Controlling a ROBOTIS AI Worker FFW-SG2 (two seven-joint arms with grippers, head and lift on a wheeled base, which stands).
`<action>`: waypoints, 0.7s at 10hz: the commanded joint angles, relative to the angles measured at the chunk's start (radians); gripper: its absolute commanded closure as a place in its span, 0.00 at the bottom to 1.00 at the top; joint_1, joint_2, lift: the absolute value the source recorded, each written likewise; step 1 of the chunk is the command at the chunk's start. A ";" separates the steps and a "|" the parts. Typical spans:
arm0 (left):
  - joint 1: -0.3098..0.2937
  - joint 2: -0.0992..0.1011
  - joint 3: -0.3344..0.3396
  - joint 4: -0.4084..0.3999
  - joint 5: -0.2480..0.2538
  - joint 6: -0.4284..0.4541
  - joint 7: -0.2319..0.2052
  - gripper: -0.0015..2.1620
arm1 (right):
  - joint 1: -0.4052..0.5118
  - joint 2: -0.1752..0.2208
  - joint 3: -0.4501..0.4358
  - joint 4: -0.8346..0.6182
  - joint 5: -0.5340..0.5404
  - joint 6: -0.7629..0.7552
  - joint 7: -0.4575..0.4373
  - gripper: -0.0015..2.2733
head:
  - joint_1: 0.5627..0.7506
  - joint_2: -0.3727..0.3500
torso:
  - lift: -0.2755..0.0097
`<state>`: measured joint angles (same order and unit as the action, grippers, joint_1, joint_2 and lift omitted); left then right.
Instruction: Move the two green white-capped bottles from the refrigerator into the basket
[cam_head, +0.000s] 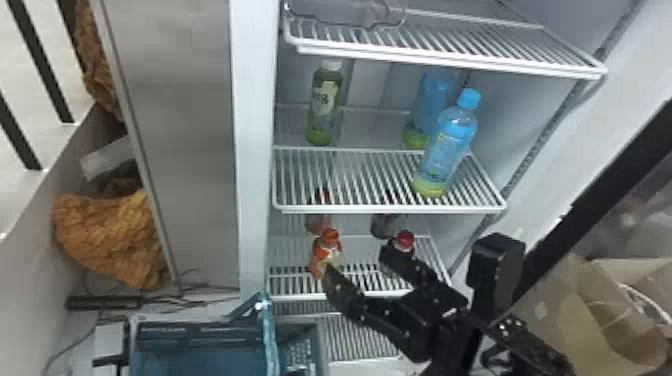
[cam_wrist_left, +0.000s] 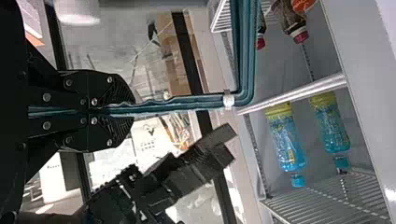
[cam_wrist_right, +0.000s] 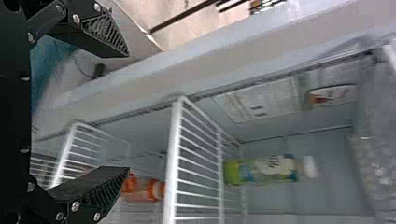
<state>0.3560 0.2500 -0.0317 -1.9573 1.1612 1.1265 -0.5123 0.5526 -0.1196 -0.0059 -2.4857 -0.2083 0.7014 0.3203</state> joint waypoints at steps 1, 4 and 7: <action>0.000 0.000 0.000 0.000 0.001 0.000 0.000 0.55 | -0.047 0.000 0.000 0.074 0.007 -0.132 0.000 0.08 | 0.70 0.21 | 0.95; -0.003 0.000 -0.004 0.000 0.001 0.000 0.000 0.54 | -0.182 0.001 0.016 0.280 0.015 -0.363 0.000 0.05 | 0.70 0.20 | 0.95; -0.010 0.000 -0.006 0.000 -0.001 0.000 0.000 0.54 | -0.307 0.001 0.020 0.469 0.027 -0.515 -0.006 0.03 | 0.70 0.20 | 0.95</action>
<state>0.3485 0.2500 -0.0369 -1.9573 1.1606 1.1265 -0.5123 0.2741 -0.1181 0.0126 -2.0588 -0.1868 0.2210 0.3154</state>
